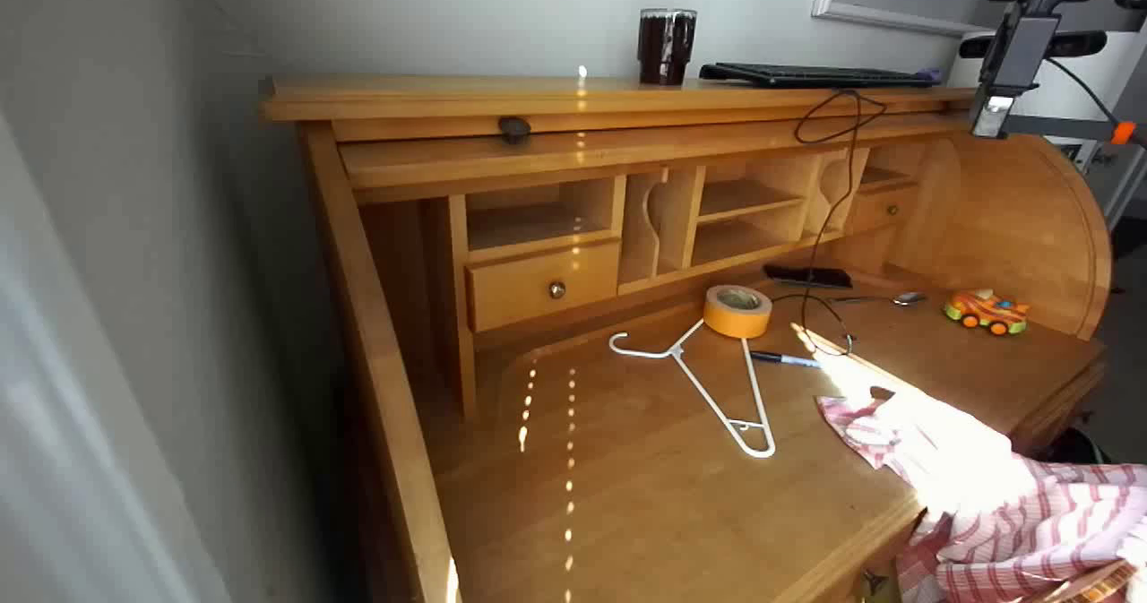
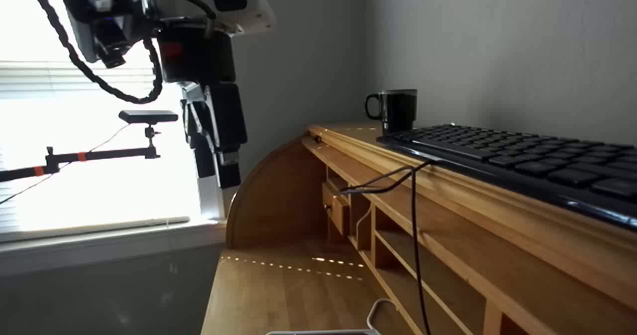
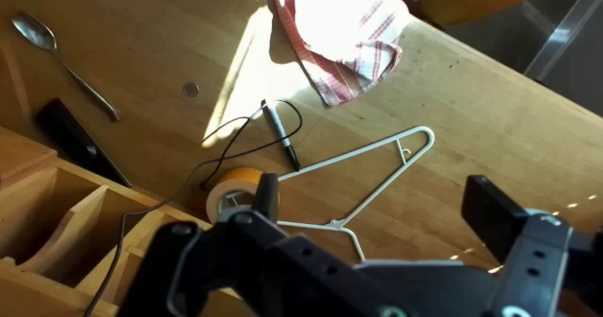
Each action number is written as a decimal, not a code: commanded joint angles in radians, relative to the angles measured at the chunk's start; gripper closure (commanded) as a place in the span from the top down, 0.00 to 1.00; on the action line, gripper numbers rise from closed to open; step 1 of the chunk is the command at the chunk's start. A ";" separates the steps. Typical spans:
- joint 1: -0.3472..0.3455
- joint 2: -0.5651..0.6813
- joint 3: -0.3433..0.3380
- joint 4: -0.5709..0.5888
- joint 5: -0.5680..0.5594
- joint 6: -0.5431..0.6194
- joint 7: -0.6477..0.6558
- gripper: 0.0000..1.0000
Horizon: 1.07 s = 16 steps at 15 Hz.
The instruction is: Put the black marker in the brown mug.
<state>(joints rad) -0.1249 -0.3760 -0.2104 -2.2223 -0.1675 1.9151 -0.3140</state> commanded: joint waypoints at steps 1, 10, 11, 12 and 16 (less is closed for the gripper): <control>-0.003 0.001 0.002 0.003 0.001 -0.003 -0.001 1.00; -0.007 0.077 0.002 -0.009 -0.016 0.124 0.027 1.00; -0.005 0.108 -0.004 -0.008 -0.002 0.159 0.024 1.00; -0.003 0.139 -0.008 -0.008 0.010 0.188 0.012 1.00; -0.011 0.282 -0.008 -0.009 0.002 0.359 -0.018 1.00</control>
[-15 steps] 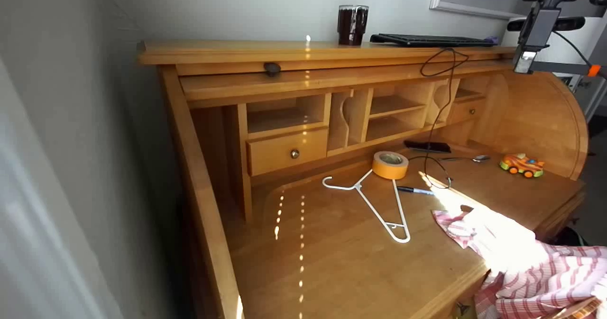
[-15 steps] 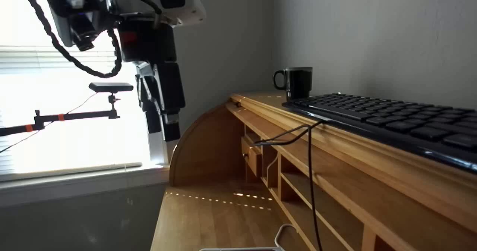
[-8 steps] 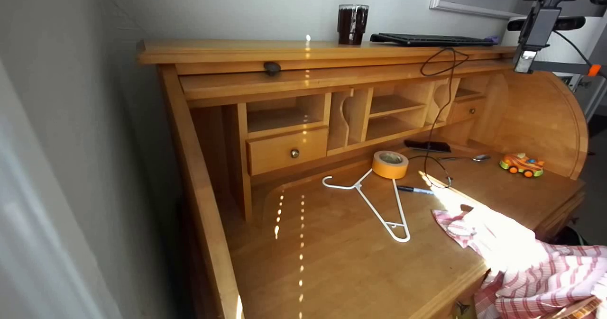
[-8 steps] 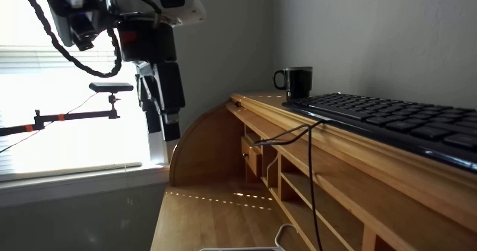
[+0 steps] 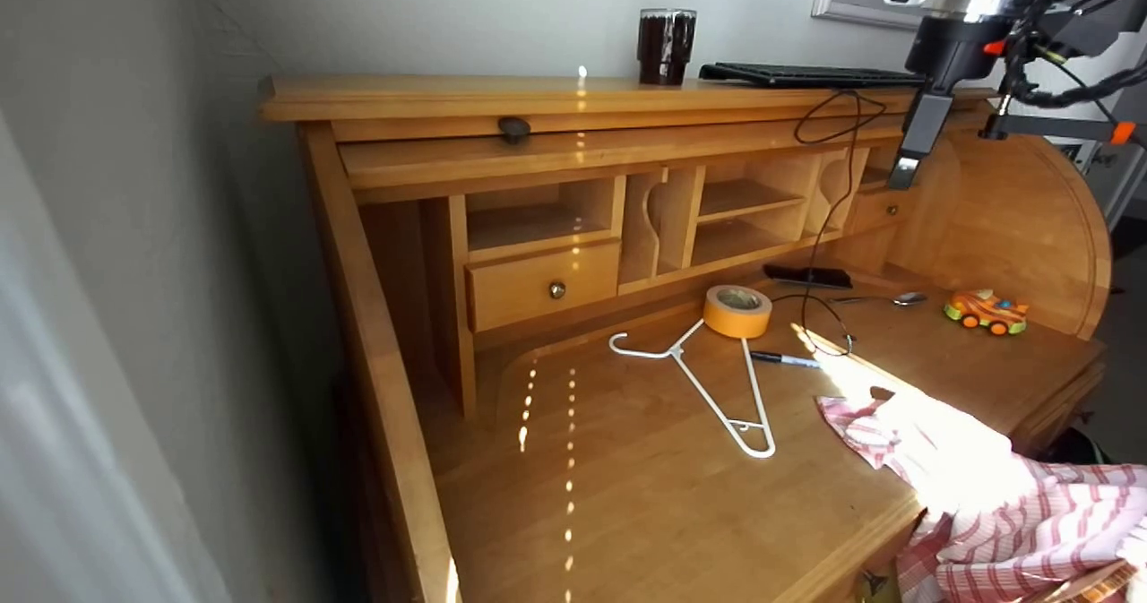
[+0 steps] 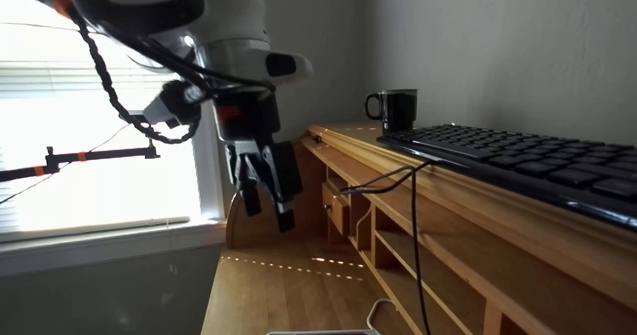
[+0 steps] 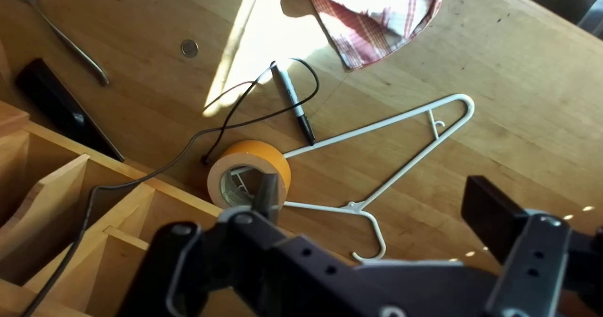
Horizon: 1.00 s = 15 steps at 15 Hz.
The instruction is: Put the black marker in the brown mug.
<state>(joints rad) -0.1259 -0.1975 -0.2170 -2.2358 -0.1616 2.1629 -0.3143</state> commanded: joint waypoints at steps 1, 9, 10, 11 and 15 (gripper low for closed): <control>-0.012 0.146 -0.003 0.012 0.001 0.146 -0.044 1.00; -0.050 0.299 0.019 0.019 0.036 0.237 -0.085 1.00; -0.057 0.321 0.020 0.028 0.046 0.237 -0.093 1.00; -0.062 0.337 0.021 0.036 0.053 0.237 -0.098 1.00; -0.088 0.384 0.060 0.041 0.196 0.207 -0.253 1.00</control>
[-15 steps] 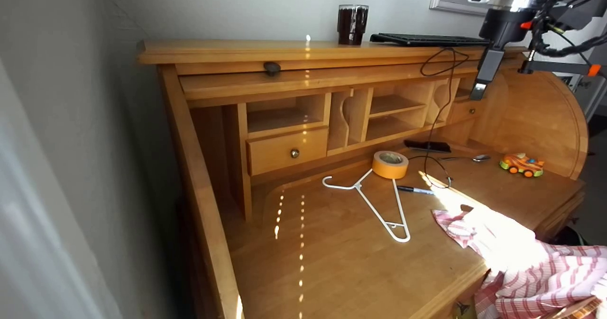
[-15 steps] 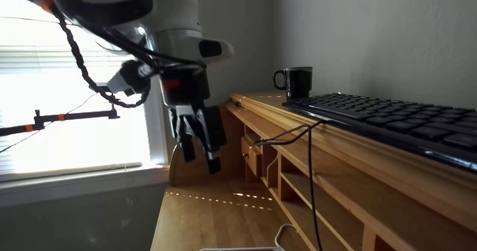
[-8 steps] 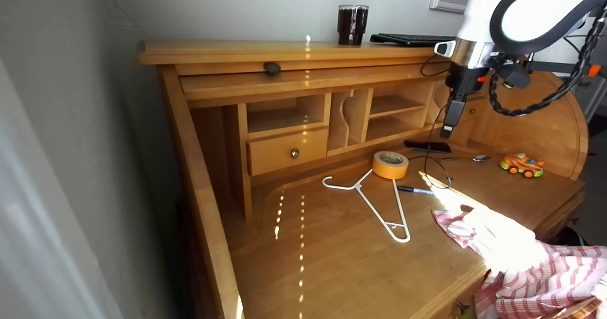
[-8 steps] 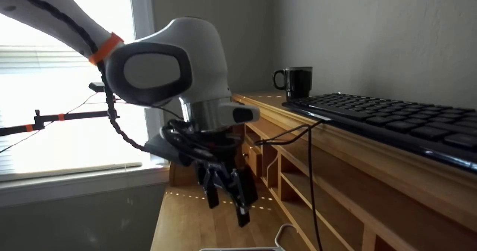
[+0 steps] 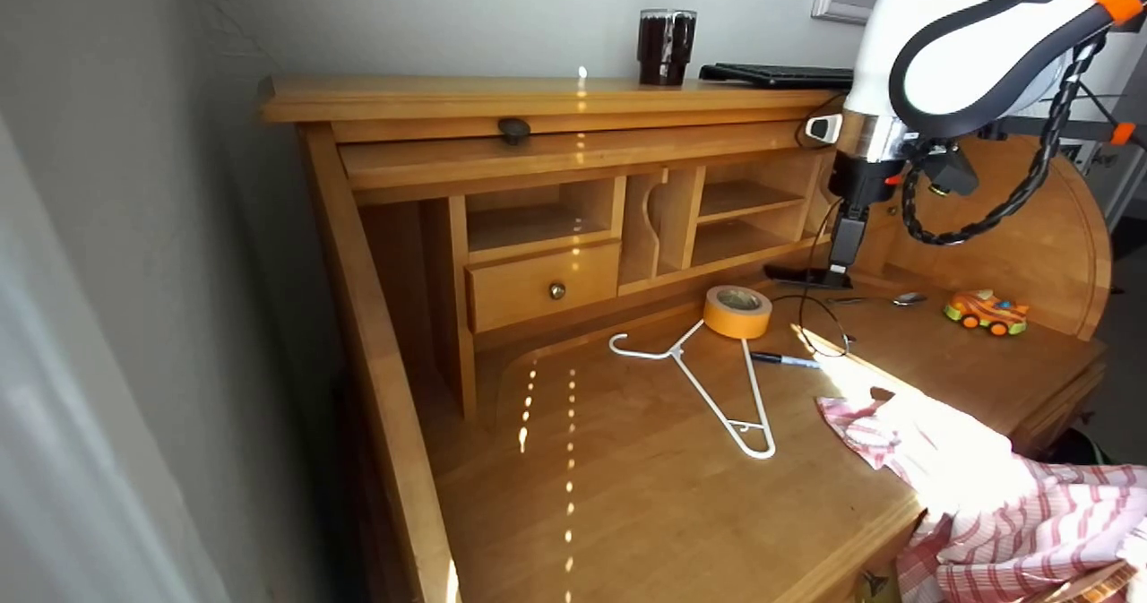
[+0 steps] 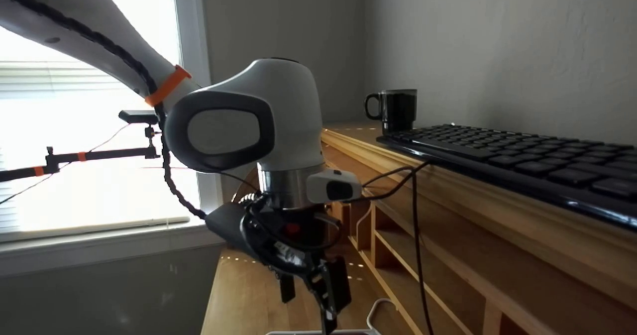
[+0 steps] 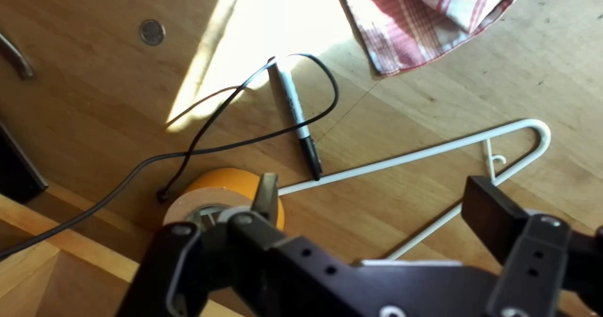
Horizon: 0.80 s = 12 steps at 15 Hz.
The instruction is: Put the black marker in the brown mug.
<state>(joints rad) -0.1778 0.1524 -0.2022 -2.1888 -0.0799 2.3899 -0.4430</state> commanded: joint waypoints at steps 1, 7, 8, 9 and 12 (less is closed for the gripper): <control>-0.047 0.064 0.058 -0.015 0.166 0.009 -0.184 1.00; -0.124 0.216 0.111 0.016 0.297 0.080 -0.381 1.00; -0.140 0.243 0.119 0.027 0.315 0.104 -0.396 1.00; -0.153 0.268 0.124 0.035 0.314 0.138 -0.409 1.00; -0.162 0.254 0.130 0.016 0.284 0.155 -0.375 1.00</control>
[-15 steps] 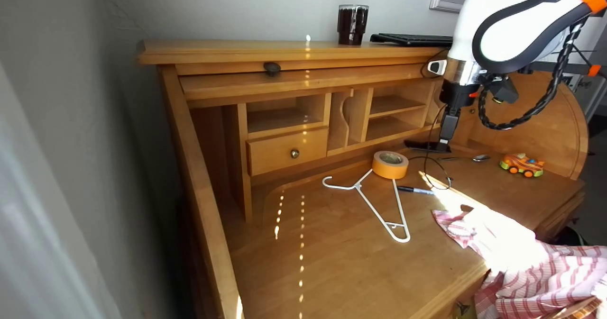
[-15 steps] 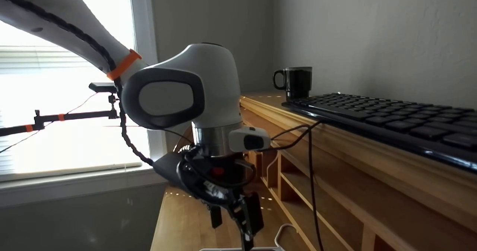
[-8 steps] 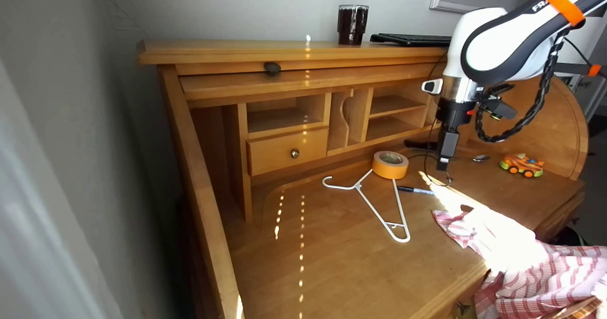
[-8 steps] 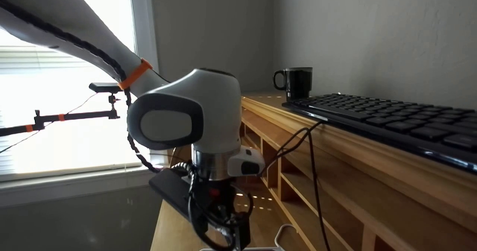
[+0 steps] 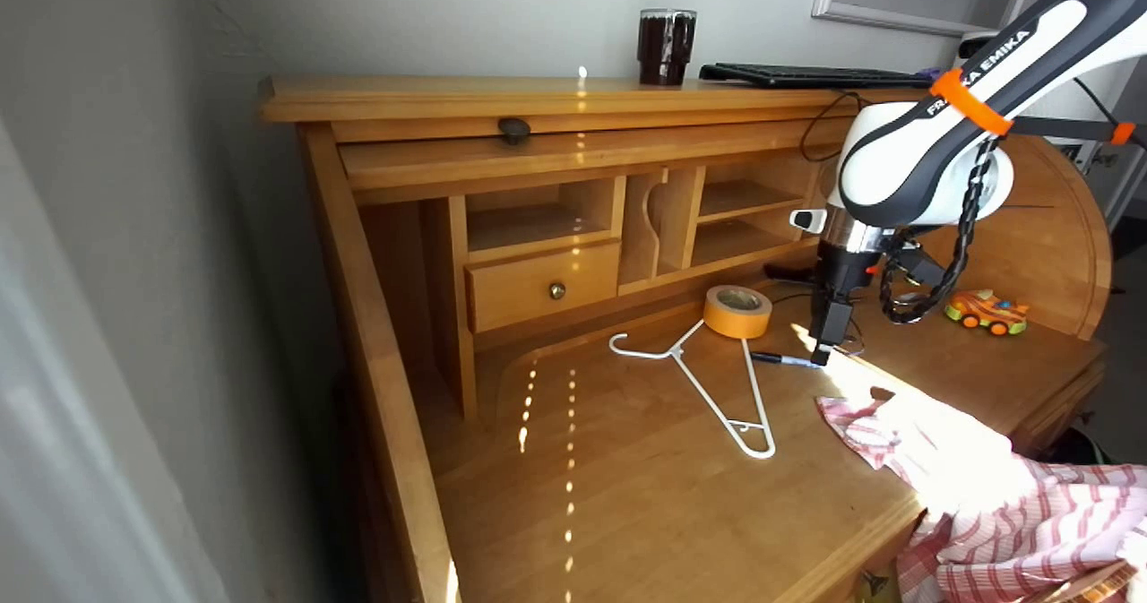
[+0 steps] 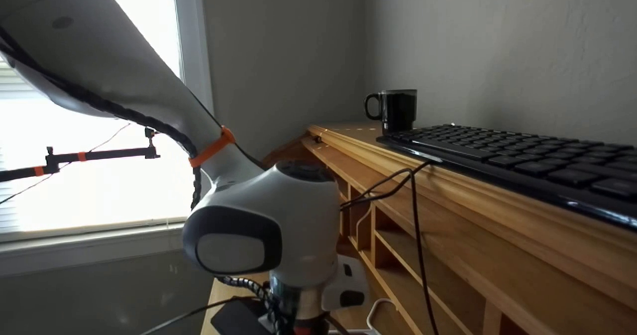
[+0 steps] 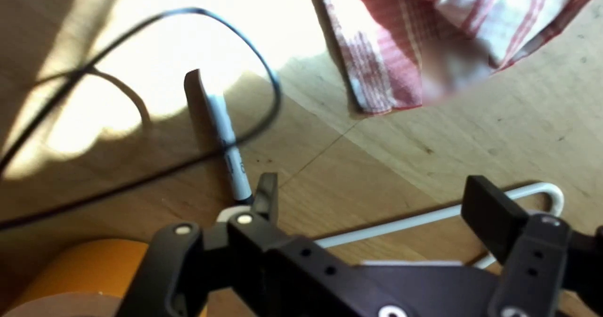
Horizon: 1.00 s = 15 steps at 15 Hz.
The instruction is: Put the black marker in the brown mug.
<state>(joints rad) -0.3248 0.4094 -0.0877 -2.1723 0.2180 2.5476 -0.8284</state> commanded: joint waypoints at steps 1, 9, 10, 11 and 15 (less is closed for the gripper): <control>-0.030 0.018 0.025 0.008 -0.005 0.022 0.002 1.00; -0.044 0.083 0.035 0.041 -0.025 0.079 -0.012 1.00; -0.042 0.091 0.032 0.041 -0.033 0.093 -0.010 1.00; -0.045 0.098 0.034 0.043 -0.034 0.103 -0.011 1.00; -0.047 0.069 0.042 0.014 -0.042 0.117 -0.006 1.00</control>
<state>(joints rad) -0.3557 0.4917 -0.0653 -2.1442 0.2009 2.6426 -0.8434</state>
